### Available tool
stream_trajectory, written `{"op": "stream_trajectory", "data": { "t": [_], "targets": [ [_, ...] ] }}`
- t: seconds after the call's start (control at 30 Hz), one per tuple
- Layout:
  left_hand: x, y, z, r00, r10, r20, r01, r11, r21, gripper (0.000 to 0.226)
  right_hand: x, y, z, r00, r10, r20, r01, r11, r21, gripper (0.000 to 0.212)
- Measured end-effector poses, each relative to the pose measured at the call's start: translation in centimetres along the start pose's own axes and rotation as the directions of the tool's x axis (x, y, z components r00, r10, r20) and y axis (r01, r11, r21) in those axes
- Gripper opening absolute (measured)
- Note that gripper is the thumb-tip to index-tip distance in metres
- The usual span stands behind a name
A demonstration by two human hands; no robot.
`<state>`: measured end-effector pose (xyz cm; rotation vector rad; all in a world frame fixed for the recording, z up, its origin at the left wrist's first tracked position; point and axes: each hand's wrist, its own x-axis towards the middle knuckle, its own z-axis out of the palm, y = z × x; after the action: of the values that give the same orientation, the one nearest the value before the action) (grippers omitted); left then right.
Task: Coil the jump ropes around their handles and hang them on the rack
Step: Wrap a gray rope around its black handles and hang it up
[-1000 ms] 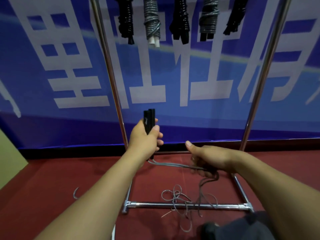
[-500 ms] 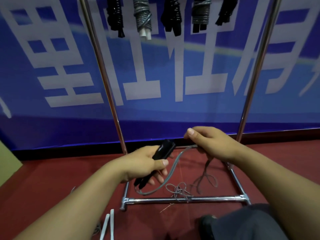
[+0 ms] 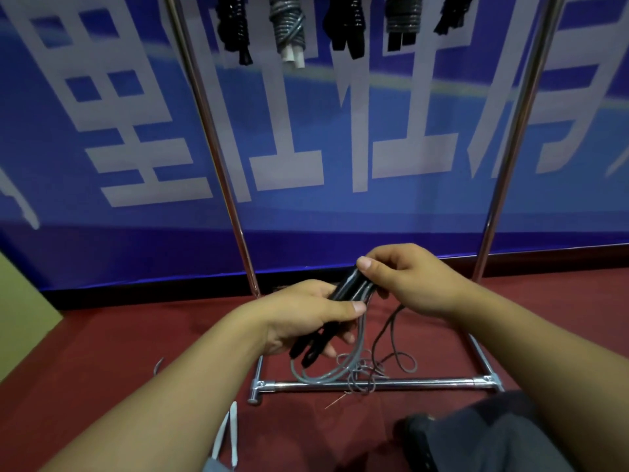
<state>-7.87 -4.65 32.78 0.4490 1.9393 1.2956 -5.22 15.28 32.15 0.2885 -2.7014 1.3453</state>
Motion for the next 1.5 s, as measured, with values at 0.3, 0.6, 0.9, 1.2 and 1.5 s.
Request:
{"op": "stream_trajectory", "data": {
  "t": [0.3,0.6,0.9,1.2,1.5],
  "targets": [
    [0.2,-0.3,-0.1,0.999,0.048,0.020,-0.045,0.993,-0.106,0.021,-0.3,-0.2,-0.6,0.995,0.080,-0.058,-0.067,0.978,0.196,0.036],
    [0.3,-0.7,0.5,0.997,-0.010,0.072,0.021,0.989,-0.149,0.024,-0.1,0.5,-0.5,0.972,0.232,-0.033,-0.215,0.942,0.258,0.042],
    [-0.4,-1.6,0.3,0.996,-0.028,0.084,0.041,0.988,-0.152,0.018,-0.1,0.7,-1.4,0.968,0.248,-0.034,-0.212,0.884,0.417,0.022],
    [-1.3,-2.3,-1.1,0.995,-0.083,0.059,0.083,0.997,-0.003,0.023,-0.3,2.6,-3.2,0.985,0.170,0.018,-0.171,0.982,0.084,0.009],
    [-1.2,-2.0,-1.0,0.997,-0.065,0.027,0.065,0.998,0.016,0.025,0.3,2.4,-3.4,0.977,0.102,-0.189,-0.143,0.965,-0.221,0.039]
  ]
}}
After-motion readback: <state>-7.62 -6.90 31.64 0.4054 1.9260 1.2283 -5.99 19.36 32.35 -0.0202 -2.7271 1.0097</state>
